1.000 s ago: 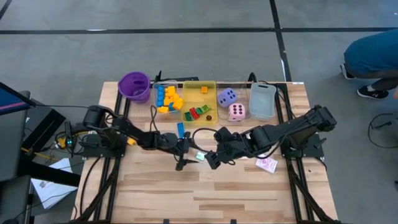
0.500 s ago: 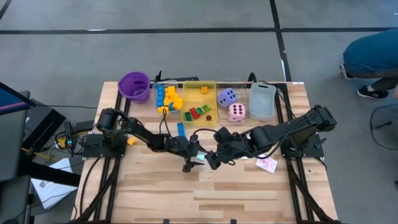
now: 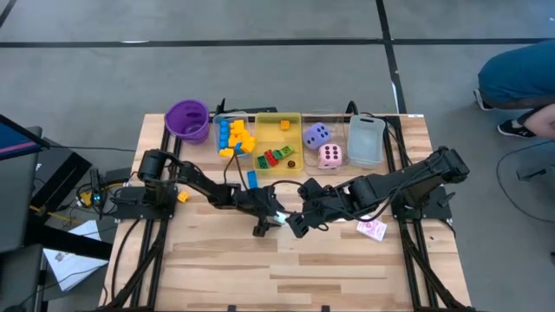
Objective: Pick & Place Toys
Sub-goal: Put the light blue two stud game piece into the yellow bin, then put the blue twelve stud game piece into the yellow bin
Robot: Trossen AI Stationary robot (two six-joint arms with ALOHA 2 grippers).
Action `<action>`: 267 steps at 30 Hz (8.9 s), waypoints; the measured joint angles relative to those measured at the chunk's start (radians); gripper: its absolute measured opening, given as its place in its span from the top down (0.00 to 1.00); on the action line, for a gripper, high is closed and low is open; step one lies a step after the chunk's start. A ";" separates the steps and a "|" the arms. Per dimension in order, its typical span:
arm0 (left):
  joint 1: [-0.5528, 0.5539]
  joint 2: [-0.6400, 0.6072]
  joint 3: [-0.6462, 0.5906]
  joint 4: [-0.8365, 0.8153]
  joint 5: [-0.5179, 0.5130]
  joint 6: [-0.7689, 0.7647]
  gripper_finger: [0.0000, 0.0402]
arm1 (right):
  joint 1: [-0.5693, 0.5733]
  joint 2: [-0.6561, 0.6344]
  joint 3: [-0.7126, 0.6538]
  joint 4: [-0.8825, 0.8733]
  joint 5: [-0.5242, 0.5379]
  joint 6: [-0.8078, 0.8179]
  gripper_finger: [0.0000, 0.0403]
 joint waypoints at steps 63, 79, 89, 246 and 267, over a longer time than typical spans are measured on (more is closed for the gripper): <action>0.144 -0.678 -0.048 -0.181 -0.324 0.058 0.64 | -0.120 -0.002 0.020 0.093 0.084 -0.281 0.05; 0.455 -0.370 0.035 -0.023 -0.259 -0.272 0.43 | -0.092 -0.002 0.020 0.112 0.072 -0.281 0.05; 0.446 -0.513 0.035 -0.151 0.007 -0.291 0.27 | -0.094 -0.002 0.020 0.115 0.072 -0.337 0.05; 0.021 -0.416 -0.150 -0.497 0.079 0.055 0.27 | -0.072 0.091 -0.003 0.094 -0.053 -0.158 0.05; 0.104 -0.419 -0.213 -0.532 0.109 0.413 0.27 | -0.057 0.091 -0.003 0.109 -0.055 -0.036 0.05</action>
